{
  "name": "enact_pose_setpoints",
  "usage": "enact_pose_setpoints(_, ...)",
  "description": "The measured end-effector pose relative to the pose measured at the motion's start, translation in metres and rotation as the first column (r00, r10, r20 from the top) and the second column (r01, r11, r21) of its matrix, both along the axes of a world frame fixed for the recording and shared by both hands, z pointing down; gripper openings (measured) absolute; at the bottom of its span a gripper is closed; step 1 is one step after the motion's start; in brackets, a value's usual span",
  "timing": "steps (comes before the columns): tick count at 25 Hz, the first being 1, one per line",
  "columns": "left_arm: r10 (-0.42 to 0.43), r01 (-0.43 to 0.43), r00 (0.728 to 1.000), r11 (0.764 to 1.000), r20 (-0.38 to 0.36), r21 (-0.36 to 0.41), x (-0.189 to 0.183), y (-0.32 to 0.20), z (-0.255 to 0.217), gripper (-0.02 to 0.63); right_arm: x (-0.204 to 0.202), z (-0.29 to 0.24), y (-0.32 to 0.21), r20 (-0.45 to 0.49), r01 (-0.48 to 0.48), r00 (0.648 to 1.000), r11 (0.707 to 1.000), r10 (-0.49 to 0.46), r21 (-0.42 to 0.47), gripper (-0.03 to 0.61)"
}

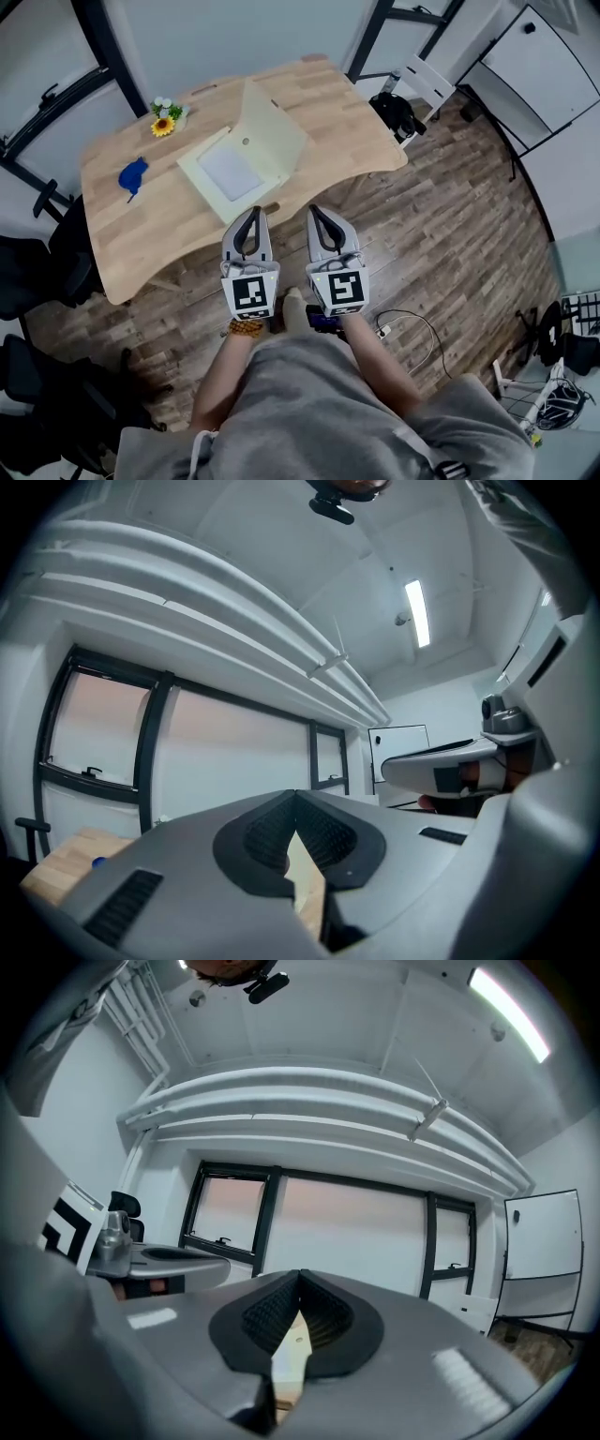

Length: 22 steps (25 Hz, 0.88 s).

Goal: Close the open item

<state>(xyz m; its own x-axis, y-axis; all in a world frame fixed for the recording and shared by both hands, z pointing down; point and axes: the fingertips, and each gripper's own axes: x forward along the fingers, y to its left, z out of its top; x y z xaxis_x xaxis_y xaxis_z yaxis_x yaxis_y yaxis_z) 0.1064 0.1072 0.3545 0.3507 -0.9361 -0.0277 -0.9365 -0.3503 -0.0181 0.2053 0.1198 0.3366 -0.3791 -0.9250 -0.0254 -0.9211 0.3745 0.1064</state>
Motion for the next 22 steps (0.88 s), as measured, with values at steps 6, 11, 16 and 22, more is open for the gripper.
enact_pose_setpoints(6, -0.077, 0.078, 0.996, 0.997, 0.047, -0.012, 0.005, -0.034, 0.003, 0.009, 0.016, 0.017, -0.046, 0.034, 0.078, 0.997, 0.995, -0.076, -0.059, 0.011)
enact_pose_setpoints(11, -0.101, 0.105, 0.99, 0.994, 0.102, -0.037, 0.017, -0.053, 0.009, 0.009, 0.025, 0.036, -0.081, 0.073, 0.141, 0.988, 0.984, -0.134, -0.109, 0.011)
enact_pose_setpoints(16, -0.135, 0.145, 0.982, 0.987, 0.136, -0.07, 0.008, -0.062, 0.029, 0.009, 0.024, 0.066, -0.111, 0.07, 0.177, 0.983, 0.97, -0.167, -0.17, 0.012)
enact_pose_setpoints(22, -0.192, 0.203, 0.975, 0.975, 0.115, -0.093, -0.034, -0.102, 0.048, 0.009, 0.016, 0.065, -0.157, -0.006, 0.182, 0.983, 0.969, -0.185, -0.166, 0.012)
